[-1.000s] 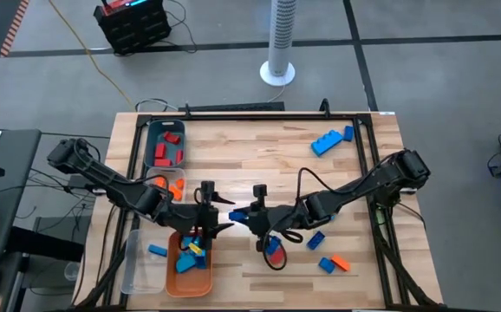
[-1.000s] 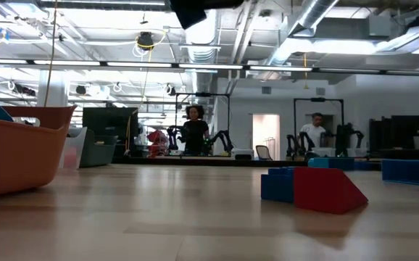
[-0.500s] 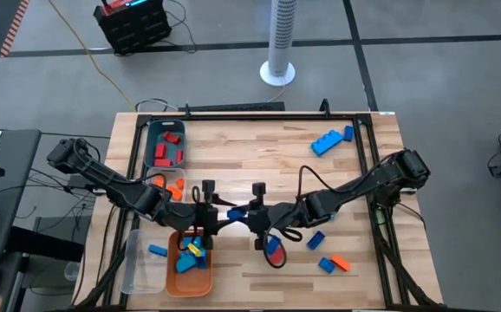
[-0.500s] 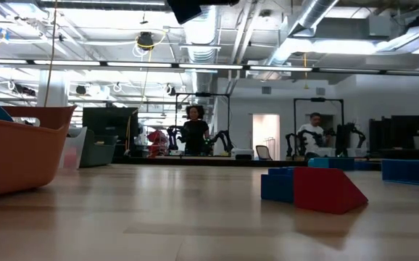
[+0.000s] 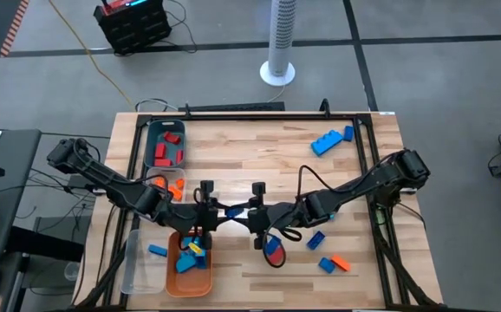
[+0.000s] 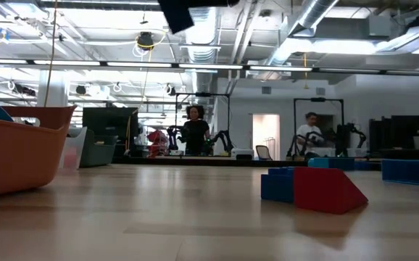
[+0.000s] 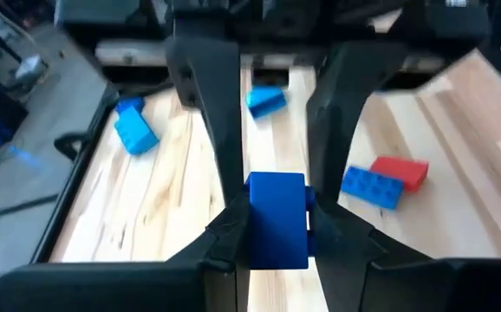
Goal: Sort blocks
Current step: Put the blue game piece into the bottom transparent bin
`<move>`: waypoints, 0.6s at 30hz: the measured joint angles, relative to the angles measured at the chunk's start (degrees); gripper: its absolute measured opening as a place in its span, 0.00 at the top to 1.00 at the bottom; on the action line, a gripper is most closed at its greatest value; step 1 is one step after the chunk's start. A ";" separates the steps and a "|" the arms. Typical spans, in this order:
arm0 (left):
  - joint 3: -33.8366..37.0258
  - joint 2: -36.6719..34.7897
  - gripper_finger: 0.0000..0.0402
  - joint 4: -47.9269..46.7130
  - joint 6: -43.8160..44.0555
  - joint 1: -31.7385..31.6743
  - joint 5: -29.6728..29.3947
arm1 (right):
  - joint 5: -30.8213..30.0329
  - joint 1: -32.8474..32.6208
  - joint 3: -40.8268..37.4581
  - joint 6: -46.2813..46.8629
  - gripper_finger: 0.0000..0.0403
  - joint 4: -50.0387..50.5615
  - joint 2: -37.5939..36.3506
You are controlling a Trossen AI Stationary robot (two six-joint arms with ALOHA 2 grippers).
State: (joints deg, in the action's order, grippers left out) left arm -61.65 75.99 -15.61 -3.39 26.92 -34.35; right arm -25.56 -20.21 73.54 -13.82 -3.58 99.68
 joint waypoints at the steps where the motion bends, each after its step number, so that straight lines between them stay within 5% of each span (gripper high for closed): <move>1: 0.00 -0.24 0.79 -1.13 0.62 0.00 -0.06 | -0.02 0.00 0.39 0.34 0.55 1.75 0.00; 5: -1.43 -1.59 0.78 -8.76 4.97 -0.02 -0.29 | -0.02 0.07 3.58 4.12 0.43 12.58 -0.06; 9: -7.95 -2.36 0.78 -26.24 14.40 -0.05 2.87 | -0.02 0.07 5.79 10.37 0.38 24.96 -0.09; 13: -14.72 -2.40 0.78 -45.27 29.03 -0.07 17.58 | -0.16 0.07 6.21 16.72 0.38 34.20 -0.09; 18: -14.81 -2.45 0.78 -56.35 41.55 3.46 34.84 | -3.13 0.07 6.21 24.73 0.39 45.56 -0.07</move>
State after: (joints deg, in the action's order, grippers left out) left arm -76.45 73.54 -71.95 38.16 30.38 0.50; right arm -28.70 -20.14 79.75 10.91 41.98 99.61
